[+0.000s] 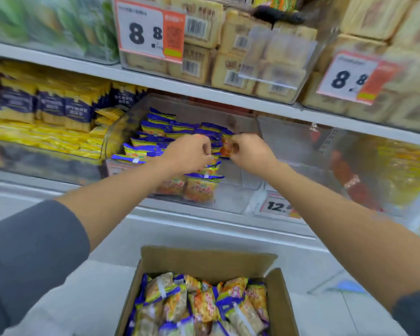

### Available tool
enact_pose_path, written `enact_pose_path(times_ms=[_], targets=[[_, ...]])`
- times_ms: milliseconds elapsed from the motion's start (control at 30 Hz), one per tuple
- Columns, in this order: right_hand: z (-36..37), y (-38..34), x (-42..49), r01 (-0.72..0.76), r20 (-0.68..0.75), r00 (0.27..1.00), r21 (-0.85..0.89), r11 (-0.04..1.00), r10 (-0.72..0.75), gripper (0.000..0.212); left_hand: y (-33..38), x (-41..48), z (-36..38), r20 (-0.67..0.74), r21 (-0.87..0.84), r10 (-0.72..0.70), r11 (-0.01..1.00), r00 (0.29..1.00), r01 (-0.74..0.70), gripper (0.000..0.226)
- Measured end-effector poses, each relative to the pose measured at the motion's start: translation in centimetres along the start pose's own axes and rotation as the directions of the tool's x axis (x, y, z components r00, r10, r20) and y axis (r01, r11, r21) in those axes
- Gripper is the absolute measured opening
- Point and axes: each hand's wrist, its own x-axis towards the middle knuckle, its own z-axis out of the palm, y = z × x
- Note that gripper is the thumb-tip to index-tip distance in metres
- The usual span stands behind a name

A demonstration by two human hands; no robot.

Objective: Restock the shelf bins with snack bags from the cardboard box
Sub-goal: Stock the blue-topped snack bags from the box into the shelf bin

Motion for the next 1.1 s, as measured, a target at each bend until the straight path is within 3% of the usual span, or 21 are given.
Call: enact_pose_path(times_ms=[67, 133, 200, 267, 333, 433, 600, 767, 833, 900, 967, 1033, 1100], targets=[[-0.2, -1.2, -4.1, 0.026, -0.084, 0.996, 0.083, 0.996, -0.019, 0.007, 1.3, -3.2, 0.2, -0.012, 0.044, 0.019, 0.999, 1.0, -0.019, 0.01], [0.3, -2.1, -8.2, -0.001, -0.07, 0.997, 0.159, 0.987, 0.013, 0.008, 1.7, -6.6, 1.1, 0.048, 0.067, 0.016, 0.998, 0.999, -0.019, 0.011], [2.1, -2.2, -12.1, -0.035, 0.032, 0.999, 0.232, 0.972, 0.028, 0.009, 0.9, -9.9, 2.7, 0.158, 0.067, -0.025, 0.998, 0.987, 0.014, 0.015], [4.9, -2.0, -15.7, -0.092, 0.235, 0.972, 0.276, 0.957, 0.025, 0.009, -0.8, -13.0, 5.0, 0.264, 0.031, -0.099, 0.995, 0.959, 0.094, 0.017], [7.8, -1.6, -19.0, -0.153, 0.437, 0.9, 0.287, 0.946, 0.013, 0.008, -2.7, -15.6, 7.4, 0.349, -0.013, -0.15, 0.986, 0.925, 0.165, 0.013], [11.7, -1.1, -22.9, -0.263, 0.599, 0.801, 0.345, 0.901, 0.004, 0.011, -5.3, -18.5, 10.5, 0.406, -0.09, -0.2, 0.962, 0.891, 0.257, 0.009], [17.3, -2.2, -25.0, -0.467, 0.719, 0.695, 0.426, 0.775, 0.024, 0.021, -7.7, -20.8, 13.8, 0.457, -0.182, -0.274, 0.902, 0.846, 0.39, 0.007], [21.5, -6.1, -26.7, -0.63, 0.873, 0.483, 0.396, 0.668, -0.062, 0.065, -8.5, -21.8, 14.5, 0.491, -0.173, -0.272, 0.901, 0.828, 0.399, 0.019], [22.0, -6.5, -27.2, -0.659, 0.873, 0.485, 0.404, 0.634, -0.052, 0.061, -8.6, -22.2, 14.4, 0.511, -0.191, -0.244, 0.903, 0.824, 0.386, 0.033], [21.4, -6.4, -26.5, -0.698, 0.842, 0.539, 0.442, 0.564, 0.006, 0.054, -8.1, -22.3, 14.0, 0.537, -0.199, -0.221, 0.905, 0.814, 0.377, 0.039], [19.9, -5.8, -25.3, -0.763, 0.803, 0.588, 0.511, 0.396, 0.097, 0.049, -7.2, -22.0, 13.3, 0.574, -0.194, -0.16, 0.926, 0.803, 0.323, 0.047], [18.0, -5.1, -24.0, -0.806, 0.787, 0.589, 0.553, 0.212, 0.185, 0.043, -6.0, -21.7, 12.7, 0.603, -0.195, -0.07, 0.953, 0.795, 0.232, 0.06], [15.7, -4.2, -23.3, -0.832, 0.81, 0.555, 0.543, 0.114, 0.191, 0.036, -4.8, -21.3, 12.0, 0.613, -0.24, -0.015, 0.949, 0.79, 0.204, 0.066]])
